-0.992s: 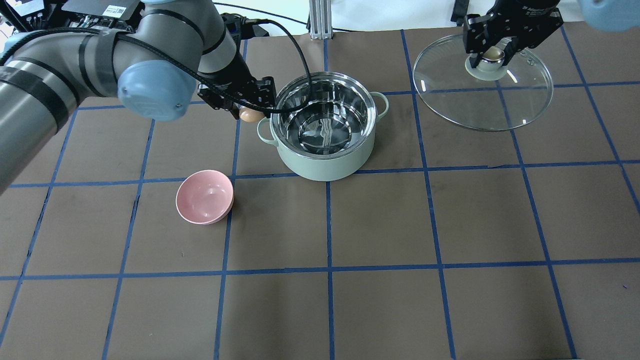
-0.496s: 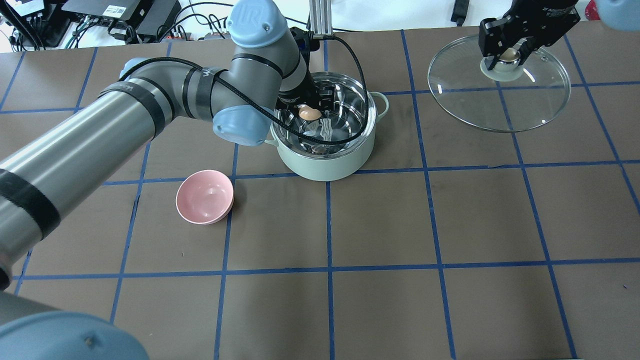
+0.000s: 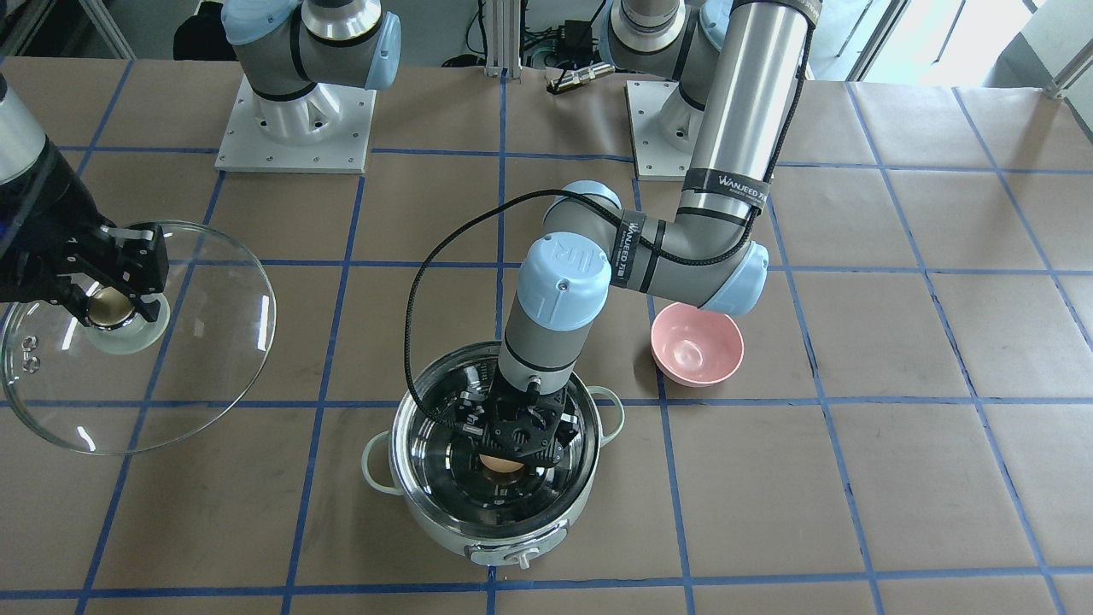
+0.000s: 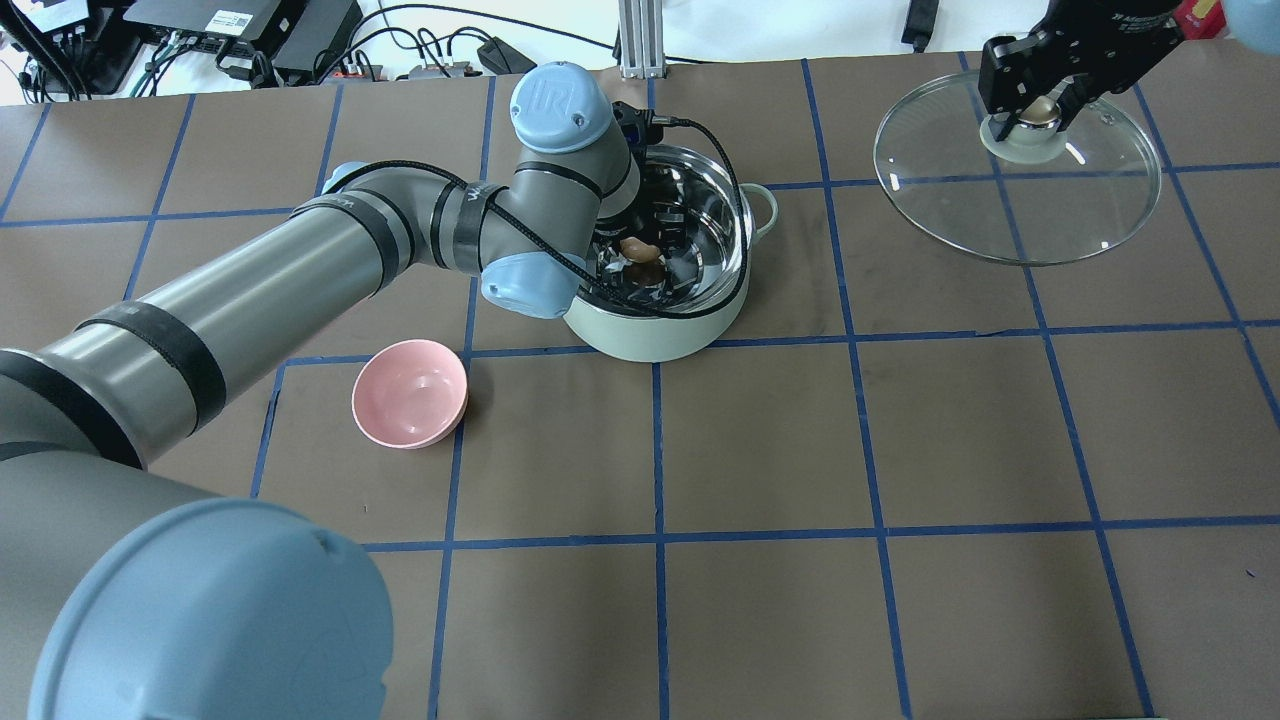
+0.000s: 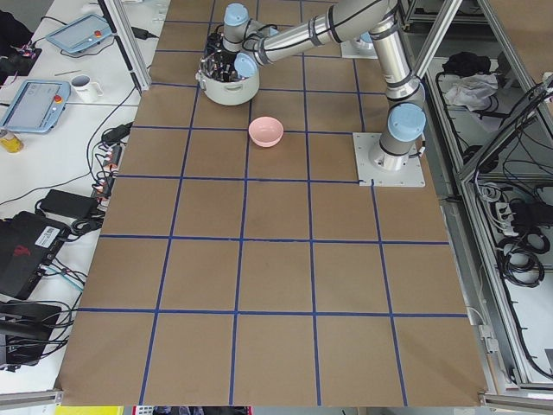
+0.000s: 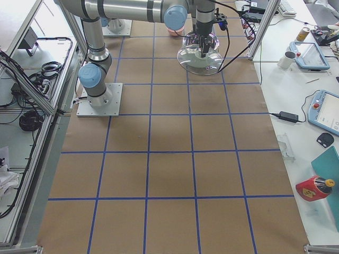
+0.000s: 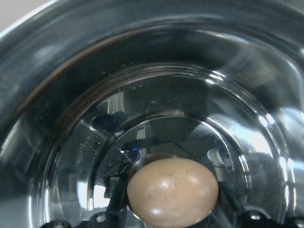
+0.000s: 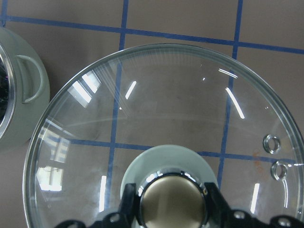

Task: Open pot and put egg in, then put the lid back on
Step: 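Carry the egg over the pot and lower it inside with the left gripper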

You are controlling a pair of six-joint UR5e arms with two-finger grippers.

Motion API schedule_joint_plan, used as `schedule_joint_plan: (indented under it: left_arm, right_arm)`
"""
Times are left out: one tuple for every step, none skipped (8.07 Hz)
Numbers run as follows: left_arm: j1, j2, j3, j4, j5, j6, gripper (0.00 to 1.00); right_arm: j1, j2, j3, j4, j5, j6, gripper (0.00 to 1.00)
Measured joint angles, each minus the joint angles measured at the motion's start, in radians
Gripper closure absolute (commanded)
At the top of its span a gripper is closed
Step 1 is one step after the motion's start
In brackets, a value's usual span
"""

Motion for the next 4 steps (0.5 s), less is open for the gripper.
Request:
schedule_joint_plan:
  left_arm:
    - [0.0, -0.007, 0.0, 0.003, 0.0, 0.002, 0.43]
    - [-0.001, -0.009, 0.0, 0.003, -0.001, 0.004, 0.23]
    - [-0.001, -0.01, 0.0, -0.002, 0.0, 0.004, 0.17]
    - [-0.001, -0.008, 0.002, -0.006, -0.001, 0.0, 0.15]
  right_arm:
    - [-0.001, -0.001, 0.0, 0.007, -0.002, 0.0, 1.0]
    - [-0.001, -0.001, 0.0, 0.012, -0.004, 0.0, 1.0]
    - [-0.001, -0.001, 0.0, 0.015, -0.005, -0.001, 1.0]
    - [-0.001, -0.001, 0.0, 0.016, -0.005, -0.001, 1.0]
